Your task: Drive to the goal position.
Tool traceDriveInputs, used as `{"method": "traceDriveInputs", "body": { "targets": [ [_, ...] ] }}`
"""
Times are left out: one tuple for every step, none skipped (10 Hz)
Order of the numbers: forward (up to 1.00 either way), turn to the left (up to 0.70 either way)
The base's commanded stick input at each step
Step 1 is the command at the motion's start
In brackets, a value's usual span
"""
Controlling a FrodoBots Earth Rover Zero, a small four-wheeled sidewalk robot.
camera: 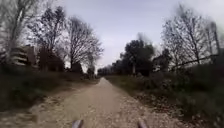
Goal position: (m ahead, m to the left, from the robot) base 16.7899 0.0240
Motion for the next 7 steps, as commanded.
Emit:
{"method": "traceDriveInputs", "body": {
  "targets": [
    [0.7,0.0],
    [0.7,0.0],
    [0.67,0.0],
    [0.67,0.0],
    [0.67,0.0],
    [0.67,0.0],
    [0.67,0.0]
  ]
}}
